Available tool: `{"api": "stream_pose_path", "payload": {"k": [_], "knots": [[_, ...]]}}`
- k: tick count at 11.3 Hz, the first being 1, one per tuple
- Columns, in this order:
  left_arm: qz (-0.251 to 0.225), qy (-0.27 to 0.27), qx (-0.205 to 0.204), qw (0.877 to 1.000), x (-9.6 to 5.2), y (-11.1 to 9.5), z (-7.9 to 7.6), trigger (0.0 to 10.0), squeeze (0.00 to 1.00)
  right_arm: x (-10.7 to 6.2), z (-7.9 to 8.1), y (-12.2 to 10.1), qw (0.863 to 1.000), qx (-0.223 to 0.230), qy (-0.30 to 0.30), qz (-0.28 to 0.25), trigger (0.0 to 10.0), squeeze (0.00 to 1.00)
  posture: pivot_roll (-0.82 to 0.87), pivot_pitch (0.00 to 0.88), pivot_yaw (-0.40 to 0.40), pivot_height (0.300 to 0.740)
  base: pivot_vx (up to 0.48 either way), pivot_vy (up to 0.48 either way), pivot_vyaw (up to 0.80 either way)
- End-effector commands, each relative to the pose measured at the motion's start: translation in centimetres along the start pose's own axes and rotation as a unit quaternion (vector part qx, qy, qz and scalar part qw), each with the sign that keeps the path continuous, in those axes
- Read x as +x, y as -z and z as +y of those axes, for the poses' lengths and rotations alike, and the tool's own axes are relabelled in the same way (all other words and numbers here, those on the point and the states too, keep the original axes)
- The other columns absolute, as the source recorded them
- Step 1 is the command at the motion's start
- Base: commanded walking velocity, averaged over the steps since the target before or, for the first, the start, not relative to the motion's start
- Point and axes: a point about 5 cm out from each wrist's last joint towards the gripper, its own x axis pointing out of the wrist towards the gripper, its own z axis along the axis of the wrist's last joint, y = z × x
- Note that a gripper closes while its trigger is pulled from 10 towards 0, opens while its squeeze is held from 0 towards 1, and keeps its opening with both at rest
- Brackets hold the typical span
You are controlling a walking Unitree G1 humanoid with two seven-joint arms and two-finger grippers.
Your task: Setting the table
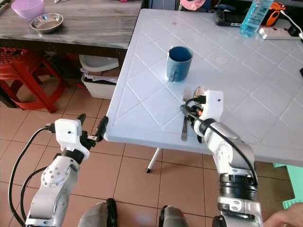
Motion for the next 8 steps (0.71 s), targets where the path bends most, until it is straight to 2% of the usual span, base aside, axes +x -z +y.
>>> {"api": "stream_pose_path", "payload": {"k": [1,4,5,8], "knots": [[0.002,0.015,-0.008,1.0,-0.2,0.0,-0.3,10.0,0.0,0.1,-0.7,3.8,0.995,0.02,0.012,0.093,0.0,0.0,-0.03,0.195,0.009,0.74,0.0,0.0,0.0],[-0.004,0.057,-0.035,0.998,-0.4,-0.2,-1.1,10.0,0.0,0.2,-1.0,4.0,0.994,0.041,0.027,0.094,0.0,0.0,-0.03,0.192,0.008,0.74,0.0,0.0,0.0],[-0.009,0.097,-0.061,0.993,-0.7,-0.5,-2.0,10.0,0.0,0.4,-0.9,4.1,0.994,0.039,0.024,0.095,0.0,0.0,-0.03,0.19,0.005,0.74,0.0,0.0,0.0],[-0.012,0.122,-0.054,0.991,-0.7,-0.6,-2.2,10.0,0.0,0.7,-1.2,3.9,0.994,0.048,0.027,0.096,0.0,0.0,-0.03,0.187,0.001,0.74,0.0,0.0,0.0]]}}
